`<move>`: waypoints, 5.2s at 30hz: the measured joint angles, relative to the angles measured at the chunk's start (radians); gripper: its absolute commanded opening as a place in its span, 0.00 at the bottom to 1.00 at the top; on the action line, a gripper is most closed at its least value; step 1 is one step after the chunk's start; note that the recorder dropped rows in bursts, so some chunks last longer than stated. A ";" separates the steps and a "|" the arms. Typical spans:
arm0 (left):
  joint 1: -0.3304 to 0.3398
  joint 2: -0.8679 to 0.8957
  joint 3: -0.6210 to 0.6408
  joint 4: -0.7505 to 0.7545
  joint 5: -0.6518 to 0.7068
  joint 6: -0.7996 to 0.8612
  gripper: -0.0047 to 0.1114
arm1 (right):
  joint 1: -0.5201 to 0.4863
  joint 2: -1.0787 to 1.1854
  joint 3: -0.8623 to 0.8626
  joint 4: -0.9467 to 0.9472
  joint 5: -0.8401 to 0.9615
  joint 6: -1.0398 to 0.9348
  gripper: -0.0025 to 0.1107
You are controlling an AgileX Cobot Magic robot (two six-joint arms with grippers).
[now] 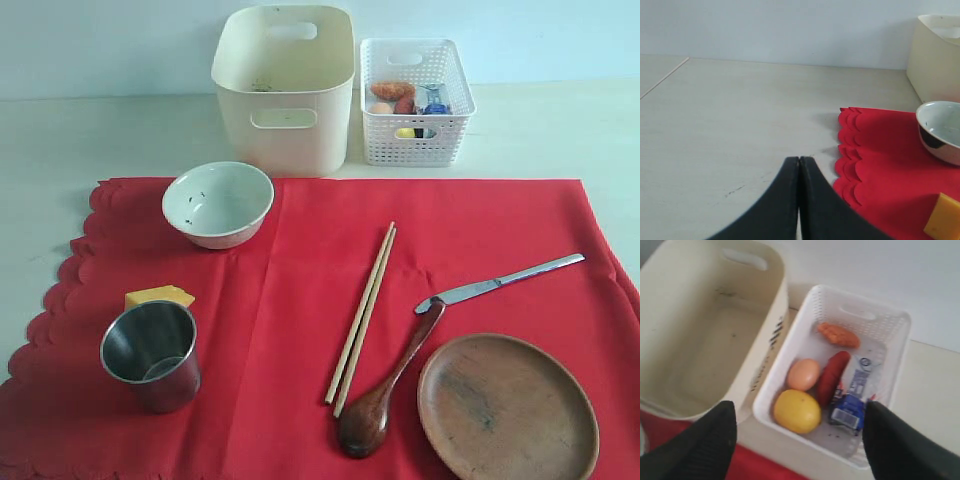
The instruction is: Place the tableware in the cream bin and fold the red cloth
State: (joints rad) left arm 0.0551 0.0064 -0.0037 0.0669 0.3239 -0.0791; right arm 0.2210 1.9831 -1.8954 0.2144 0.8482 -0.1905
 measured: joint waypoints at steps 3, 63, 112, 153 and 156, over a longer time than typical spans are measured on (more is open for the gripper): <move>0.000 0.000 0.000 0.000 0.000 0.000 0.05 | 0.015 -0.003 0.000 0.124 0.063 -0.120 0.45; 0.000 0.000 0.000 0.000 0.000 0.000 0.05 | 0.720 0.272 0.000 0.006 0.071 -0.179 0.61; 0.000 0.000 0.000 0.000 0.000 0.000 0.05 | 0.720 0.475 -0.179 -0.026 0.170 0.071 0.61; 0.000 0.000 0.000 0.000 0.000 0.000 0.05 | 0.720 0.395 -0.196 -0.013 0.133 0.072 0.14; 0.000 0.000 0.000 0.000 0.000 0.000 0.05 | 0.728 0.395 -0.196 -0.095 0.133 0.127 0.39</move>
State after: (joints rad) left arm 0.0551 0.0064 -0.0037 0.0669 0.3239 -0.0791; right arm 0.9493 2.3778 -2.0918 0.1197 0.9815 -0.0640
